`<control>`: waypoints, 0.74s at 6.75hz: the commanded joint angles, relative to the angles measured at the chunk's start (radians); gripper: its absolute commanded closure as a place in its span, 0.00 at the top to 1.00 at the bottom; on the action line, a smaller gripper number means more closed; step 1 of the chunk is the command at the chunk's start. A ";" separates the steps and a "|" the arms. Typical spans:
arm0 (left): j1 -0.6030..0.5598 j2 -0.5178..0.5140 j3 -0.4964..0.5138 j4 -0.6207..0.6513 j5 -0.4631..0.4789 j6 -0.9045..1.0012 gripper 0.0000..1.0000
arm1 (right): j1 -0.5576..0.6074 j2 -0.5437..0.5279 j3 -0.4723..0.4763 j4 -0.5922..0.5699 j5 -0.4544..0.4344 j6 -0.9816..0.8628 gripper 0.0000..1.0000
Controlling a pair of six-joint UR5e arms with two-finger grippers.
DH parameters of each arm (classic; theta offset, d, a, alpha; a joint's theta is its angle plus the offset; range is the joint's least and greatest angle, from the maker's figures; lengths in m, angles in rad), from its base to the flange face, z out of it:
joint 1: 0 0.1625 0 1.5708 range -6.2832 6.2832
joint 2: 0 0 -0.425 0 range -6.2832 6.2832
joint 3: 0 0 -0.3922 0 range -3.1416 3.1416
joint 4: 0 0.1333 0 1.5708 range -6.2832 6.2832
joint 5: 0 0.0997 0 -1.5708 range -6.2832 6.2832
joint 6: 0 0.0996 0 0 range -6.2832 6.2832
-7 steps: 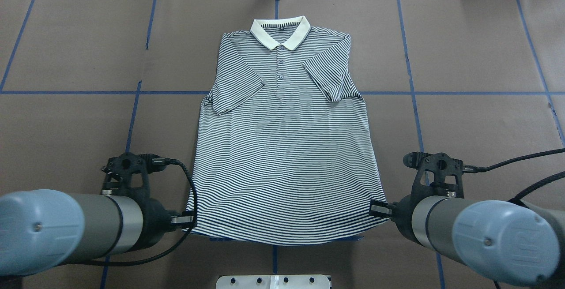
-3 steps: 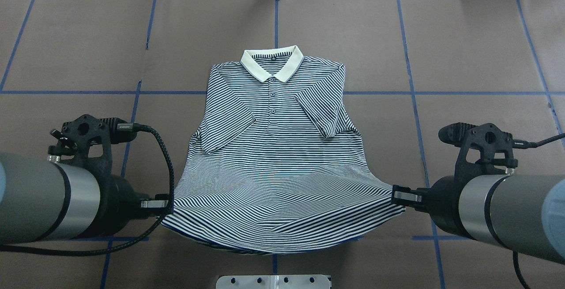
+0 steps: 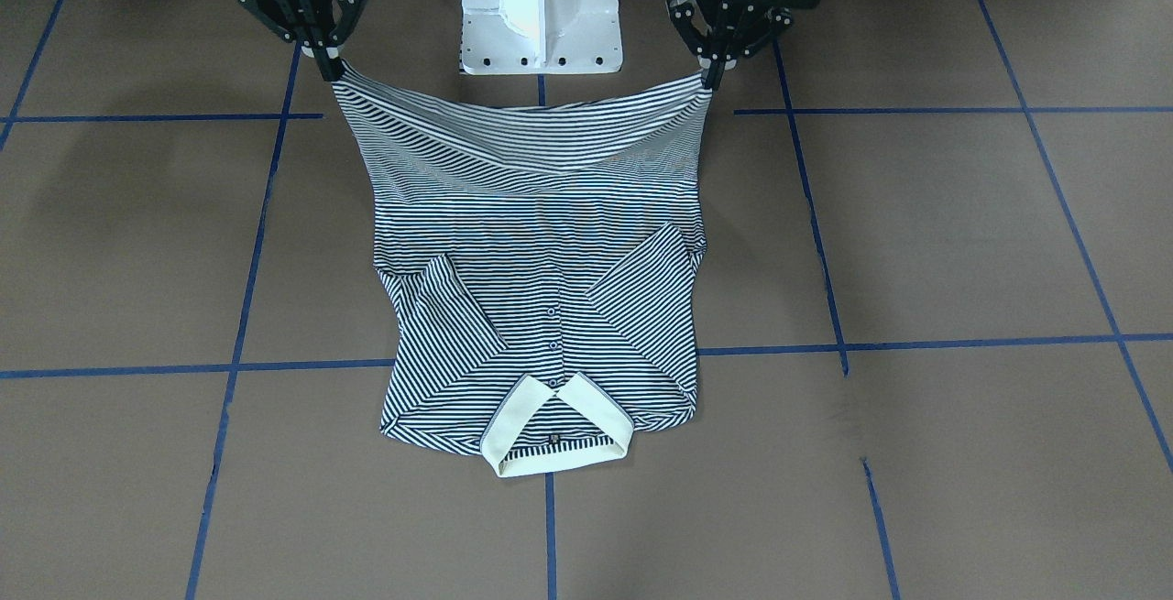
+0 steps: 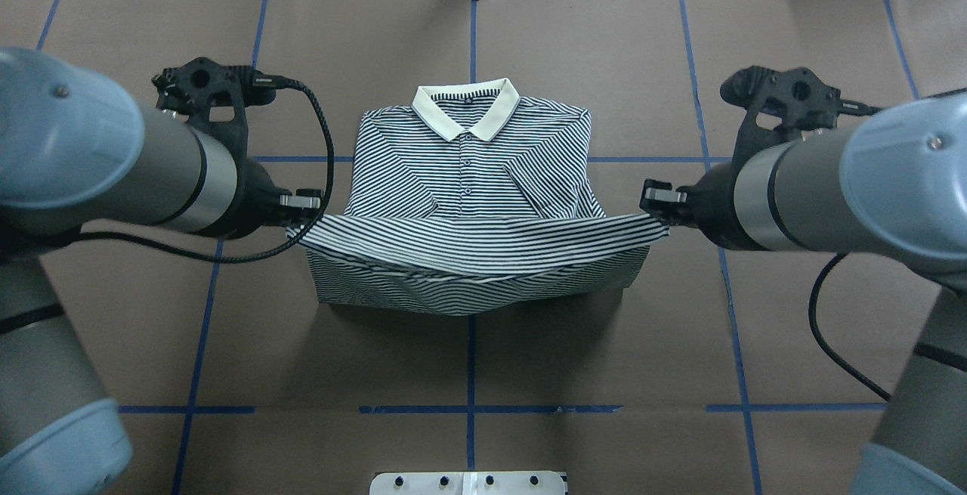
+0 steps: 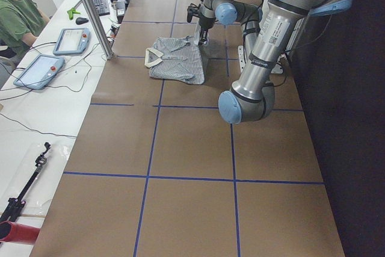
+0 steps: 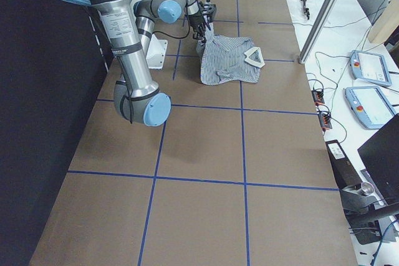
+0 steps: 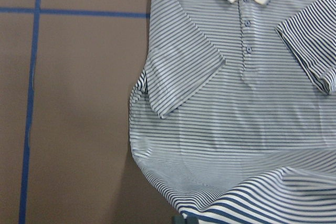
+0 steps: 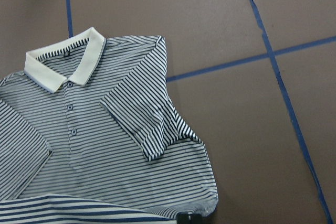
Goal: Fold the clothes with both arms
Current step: 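Lift the hem with both grippers and fold it toward the collar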
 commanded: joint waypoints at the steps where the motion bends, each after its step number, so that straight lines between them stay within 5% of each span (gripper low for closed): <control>1: -0.117 -0.055 0.203 -0.115 -0.006 0.096 0.00 | 0.100 0.103 -0.214 0.074 0.011 -0.049 0.00; 5: -0.160 -0.127 0.657 -0.518 0.003 0.111 0.00 | 0.173 0.264 -0.867 0.546 -0.003 -0.054 0.00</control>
